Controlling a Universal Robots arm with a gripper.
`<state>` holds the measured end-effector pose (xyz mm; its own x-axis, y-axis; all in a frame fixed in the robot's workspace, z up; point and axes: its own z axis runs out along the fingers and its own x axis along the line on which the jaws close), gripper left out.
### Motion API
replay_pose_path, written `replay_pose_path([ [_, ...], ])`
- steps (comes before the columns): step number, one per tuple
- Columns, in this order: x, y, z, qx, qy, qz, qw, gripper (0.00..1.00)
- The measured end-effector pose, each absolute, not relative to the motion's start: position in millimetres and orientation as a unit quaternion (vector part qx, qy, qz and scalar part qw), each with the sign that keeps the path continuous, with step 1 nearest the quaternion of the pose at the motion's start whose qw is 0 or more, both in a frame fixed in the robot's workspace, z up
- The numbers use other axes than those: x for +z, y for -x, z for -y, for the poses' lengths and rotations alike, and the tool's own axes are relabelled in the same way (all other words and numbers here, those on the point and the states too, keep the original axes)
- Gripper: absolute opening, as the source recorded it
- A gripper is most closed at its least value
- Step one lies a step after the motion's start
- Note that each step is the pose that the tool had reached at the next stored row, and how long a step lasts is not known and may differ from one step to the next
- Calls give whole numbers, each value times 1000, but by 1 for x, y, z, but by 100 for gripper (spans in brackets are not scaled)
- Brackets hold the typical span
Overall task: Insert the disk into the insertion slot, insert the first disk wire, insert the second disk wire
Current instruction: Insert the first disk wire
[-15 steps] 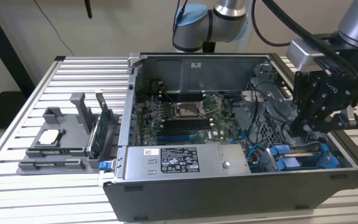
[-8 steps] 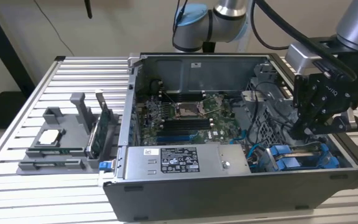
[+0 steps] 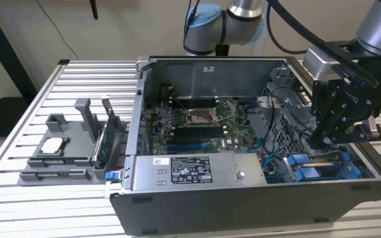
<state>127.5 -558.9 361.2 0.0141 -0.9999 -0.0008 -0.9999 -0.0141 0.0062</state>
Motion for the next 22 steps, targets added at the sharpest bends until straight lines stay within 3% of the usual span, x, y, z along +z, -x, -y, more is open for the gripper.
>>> replay_pose_path([
  [22,355,-136,559,8,-712,702,-3,19],
])
